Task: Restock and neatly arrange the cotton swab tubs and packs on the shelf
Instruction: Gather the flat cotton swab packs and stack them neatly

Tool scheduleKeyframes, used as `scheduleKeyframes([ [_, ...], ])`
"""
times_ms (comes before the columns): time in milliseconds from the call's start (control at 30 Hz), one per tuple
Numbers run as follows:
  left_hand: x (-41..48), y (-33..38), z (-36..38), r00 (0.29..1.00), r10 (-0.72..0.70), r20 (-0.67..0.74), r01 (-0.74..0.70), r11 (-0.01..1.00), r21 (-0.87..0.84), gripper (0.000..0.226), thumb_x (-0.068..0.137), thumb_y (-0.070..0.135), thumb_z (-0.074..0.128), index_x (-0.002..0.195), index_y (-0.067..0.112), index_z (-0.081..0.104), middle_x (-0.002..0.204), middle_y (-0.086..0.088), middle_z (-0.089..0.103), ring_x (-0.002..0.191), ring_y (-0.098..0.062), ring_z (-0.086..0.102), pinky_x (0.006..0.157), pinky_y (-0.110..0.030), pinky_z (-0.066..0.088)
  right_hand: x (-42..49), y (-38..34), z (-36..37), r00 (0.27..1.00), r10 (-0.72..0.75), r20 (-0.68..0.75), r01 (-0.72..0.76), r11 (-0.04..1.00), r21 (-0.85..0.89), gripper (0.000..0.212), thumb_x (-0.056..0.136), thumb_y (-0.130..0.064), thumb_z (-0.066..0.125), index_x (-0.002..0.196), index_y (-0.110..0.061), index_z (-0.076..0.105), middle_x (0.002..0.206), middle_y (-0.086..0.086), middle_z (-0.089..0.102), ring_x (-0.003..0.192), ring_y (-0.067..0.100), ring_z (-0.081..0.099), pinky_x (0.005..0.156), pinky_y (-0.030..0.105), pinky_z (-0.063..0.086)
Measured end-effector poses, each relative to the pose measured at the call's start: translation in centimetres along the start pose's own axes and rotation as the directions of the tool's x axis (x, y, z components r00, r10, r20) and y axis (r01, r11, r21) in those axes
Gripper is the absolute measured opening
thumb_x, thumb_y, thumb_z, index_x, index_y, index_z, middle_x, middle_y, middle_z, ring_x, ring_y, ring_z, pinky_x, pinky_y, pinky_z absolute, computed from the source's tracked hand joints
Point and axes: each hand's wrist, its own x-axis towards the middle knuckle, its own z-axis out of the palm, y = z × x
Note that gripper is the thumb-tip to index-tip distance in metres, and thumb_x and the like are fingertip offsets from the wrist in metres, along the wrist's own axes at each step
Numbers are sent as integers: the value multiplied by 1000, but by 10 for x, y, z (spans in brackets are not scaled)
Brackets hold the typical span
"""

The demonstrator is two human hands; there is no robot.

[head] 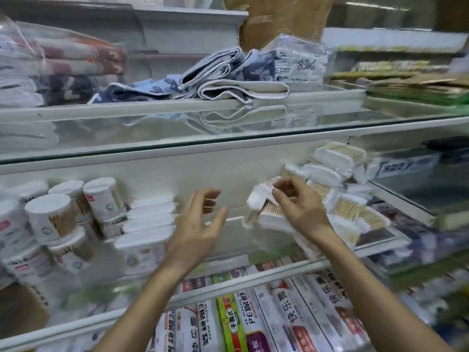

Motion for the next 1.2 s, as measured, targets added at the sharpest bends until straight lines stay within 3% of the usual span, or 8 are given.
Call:
scheduleKeyframes([
  [167, 42, -3, 69, 967, -171, 188, 154, 983, 104, 59, 91, 38, 67, 140, 15, 44, 141, -3, 45, 119, -19, 54, 104, -39, 46, 6, 10, -30, 1000, 2, -3, -2, 1000, 7, 7, 94, -17, 67, 98, -22, 65, 89, -12, 67, 80, -9, 60, 69, 7, 46],
  [300, 54, -3, 92, 962, -180, 207, 156, 980, 127, 50, 91, 31, 66, 134, 13, 48, 131, -6, 52, 110, -17, 55, 95, -31, 46, 9, 11, -37, 999, -10, 44, 8, 999, 43, 7, 95, -20, 65, 102, -18, 65, 93, -10, 68, 85, -5, 61, 73, 10, 49],
  [400, 52, -3, 90, 968, -220, 122, 212, 974, 75, 38, 94, 38, 62, 125, 19, 51, 118, 2, 63, 94, -13, 64, 83, -36, 55, 11, 11, -37, 996, -11, 87, 2, 995, 104, 9, 95, -17, 65, 104, -16, 66, 92, -8, 68, 84, -2, 63, 73, 14, 51],
  [567, 42, 7, 59, 942, -320, -99, 293, 932, -215, 12, 102, 22, 52, 114, 23, 49, 102, 1, 67, 83, -5, 65, 53, -12, 51, 14, 13, -24, 991, -44, 124, 25, 989, 145, 5, 94, -19, 66, 99, -21, 67, 89, -9, 70, 85, 4, 65, 75, 25, 55],
  [667, 36, 13, 38, 927, -345, -151, 250, 863, -439, 9, 101, 21, 54, 108, 24, 59, 91, 9, 70, 82, -2, 70, 58, -13, 52, 15, 8, -10, 989, -35, 146, 5, 979, 202, 6, 94, -20, 67, 99, -23, 67, 95, -8, 71, 90, 6, 66, 78, 25, 55],
  [767, 34, 16, 20, 908, -404, -113, 242, 726, -644, 9, 99, 18, 57, 104, 18, 65, 95, 2, 75, 90, -12, 73, 74, -28, 56, 18, -2, 4, 982, 20, 190, -78, 950, 302, 12, 93, -30, 68, 104, -26, 65, 103, -8, 70, 97, 13, 67, 74, 33, 59],
  [867, 32, 17, 8, 910, -411, -59, 237, 631, -738, 13, 100, 15, 54, 107, 11, 64, 99, -5, 75, 95, -18, 72, 83, -35, 55, 18, -14, 16, 942, 74, 326, -197, 911, 363, 31, 92, -39, 67, 117, -23, 62, 115, -5, 67, 102, 14, 67, 69, 24, 57],
  [1200, 30, 14, -12, 915, -400, -59, 267, 707, -655, 21, 98, 23, 59, 115, 11, 63, 109, -14, 74, 104, -29, 71, 93, -46, 55, 16, -33, 32, 866, 38, 498, -318, 811, 491, 42, 90, -28, 70, 128, -17, 57, 113, 1, 75, 104, 19, 71, 77, 36, 60],
])
